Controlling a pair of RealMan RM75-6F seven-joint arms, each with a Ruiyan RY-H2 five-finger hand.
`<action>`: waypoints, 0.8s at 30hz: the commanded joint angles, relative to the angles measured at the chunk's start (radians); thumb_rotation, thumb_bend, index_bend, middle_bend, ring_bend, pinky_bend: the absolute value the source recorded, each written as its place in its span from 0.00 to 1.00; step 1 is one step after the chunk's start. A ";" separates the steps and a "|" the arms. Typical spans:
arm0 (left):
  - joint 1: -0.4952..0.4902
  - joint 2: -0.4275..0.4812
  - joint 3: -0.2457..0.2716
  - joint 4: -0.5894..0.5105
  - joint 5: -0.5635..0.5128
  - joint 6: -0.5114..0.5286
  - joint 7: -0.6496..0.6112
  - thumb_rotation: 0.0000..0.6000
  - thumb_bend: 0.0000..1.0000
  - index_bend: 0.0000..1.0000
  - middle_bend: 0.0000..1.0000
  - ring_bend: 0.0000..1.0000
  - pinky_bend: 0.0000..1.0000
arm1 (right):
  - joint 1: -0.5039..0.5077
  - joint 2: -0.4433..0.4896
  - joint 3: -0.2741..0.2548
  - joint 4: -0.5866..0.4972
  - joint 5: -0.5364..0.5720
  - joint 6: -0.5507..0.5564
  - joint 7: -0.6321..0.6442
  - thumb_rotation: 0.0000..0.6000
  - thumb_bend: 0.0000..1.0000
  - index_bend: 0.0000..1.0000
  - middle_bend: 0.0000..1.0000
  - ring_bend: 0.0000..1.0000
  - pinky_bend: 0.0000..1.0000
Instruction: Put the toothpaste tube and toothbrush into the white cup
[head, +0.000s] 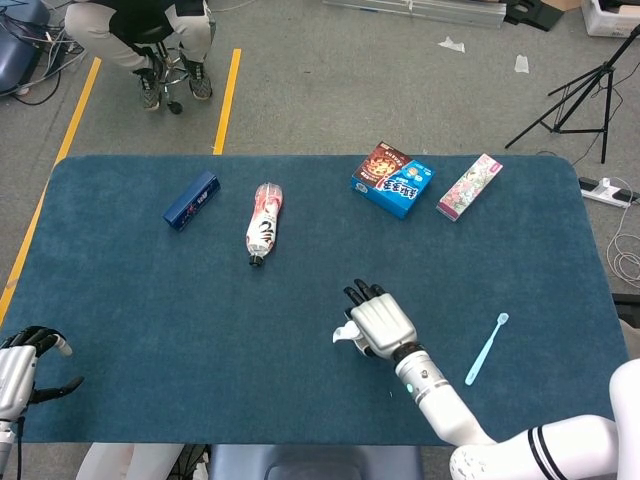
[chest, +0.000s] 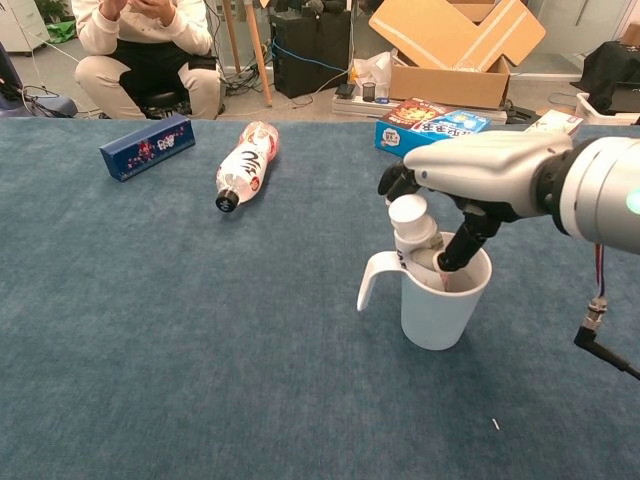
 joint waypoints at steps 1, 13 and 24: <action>0.000 0.000 0.000 0.000 0.000 0.000 0.000 1.00 0.00 0.51 0.38 0.23 0.28 | -0.002 0.001 -0.003 -0.001 -0.011 -0.001 0.009 1.00 0.32 0.61 0.16 0.00 0.19; -0.002 -0.004 0.001 0.001 -0.001 -0.005 0.008 1.00 0.00 0.51 0.38 0.23 0.28 | -0.015 0.032 -0.015 -0.021 -0.048 0.009 0.037 1.00 0.31 0.55 0.16 0.00 0.19; -0.002 -0.005 0.001 0.002 -0.003 -0.007 0.011 1.00 0.00 0.51 0.38 0.23 0.28 | -0.017 0.048 -0.022 -0.014 -0.041 -0.005 0.050 1.00 0.28 0.42 0.16 0.00 0.18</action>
